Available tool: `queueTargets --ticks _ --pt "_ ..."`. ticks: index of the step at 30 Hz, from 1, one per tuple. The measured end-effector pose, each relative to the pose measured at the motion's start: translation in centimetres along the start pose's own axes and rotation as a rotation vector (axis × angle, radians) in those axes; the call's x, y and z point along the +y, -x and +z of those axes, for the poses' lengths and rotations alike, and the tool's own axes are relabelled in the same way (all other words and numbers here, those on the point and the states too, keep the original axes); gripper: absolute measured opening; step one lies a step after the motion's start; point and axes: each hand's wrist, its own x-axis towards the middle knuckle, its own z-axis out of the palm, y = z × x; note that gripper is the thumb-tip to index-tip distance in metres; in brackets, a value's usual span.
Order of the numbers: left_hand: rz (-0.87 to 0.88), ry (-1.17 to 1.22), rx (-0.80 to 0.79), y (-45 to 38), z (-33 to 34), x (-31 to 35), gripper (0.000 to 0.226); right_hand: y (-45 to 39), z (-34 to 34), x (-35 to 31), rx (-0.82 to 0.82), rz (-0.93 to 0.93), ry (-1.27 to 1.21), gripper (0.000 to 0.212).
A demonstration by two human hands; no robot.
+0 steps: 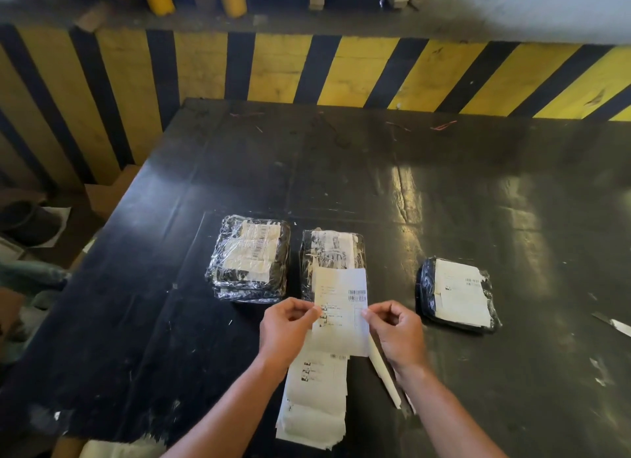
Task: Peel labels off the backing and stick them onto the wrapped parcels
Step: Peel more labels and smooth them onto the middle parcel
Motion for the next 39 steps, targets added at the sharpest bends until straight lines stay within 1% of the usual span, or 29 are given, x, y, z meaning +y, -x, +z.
queueTargets --ticks 3,5,7,13,18,23,28,32,39 --pt "0.081 -0.150 0.120 -0.7 1.4 0.7 0.009 -1.2 1.4 0.4 0.129 -0.116 0.182 0.020" --pt "0.129 -0.206 0.170 -1.7 2.2 1.2 0.012 -2.2 2.4 0.3 0.160 -0.156 0.235 0.020" --pt "0.141 -0.236 0.193 -2.9 2.9 1.7 0.013 -3.4 3.2 -0.2 0.171 -0.164 0.245 0.018" --pt "0.099 -0.266 0.244 -6.8 4.3 3.9 0.012 -8.0 5.0 -1.5 0.176 -0.003 0.225 0.016" --pt "0.108 -0.316 0.269 -9.4 5.2 5.0 0.013 -10.9 5.8 -2.4 0.177 0.071 0.191 0.013" --pt "0.093 -0.321 0.299 -11.3 5.3 5.0 0.014 -12.5 6.8 -2.8 0.150 0.096 0.227 0.011" --pt "0.068 -0.315 0.311 -12.2 5.7 4.5 0.019 -13.1 7.5 -2.7 0.155 0.122 0.267 0.011" --pt "0.053 -0.329 0.319 -12.6 5.9 4.5 0.019 -13.3 7.8 -2.2 0.157 0.126 0.312 0.012" --pt "0.053 -0.413 0.319 -13.2 5.8 3.7 0.015 -13.6 8.0 -2.0 0.152 0.080 0.459 0.013"
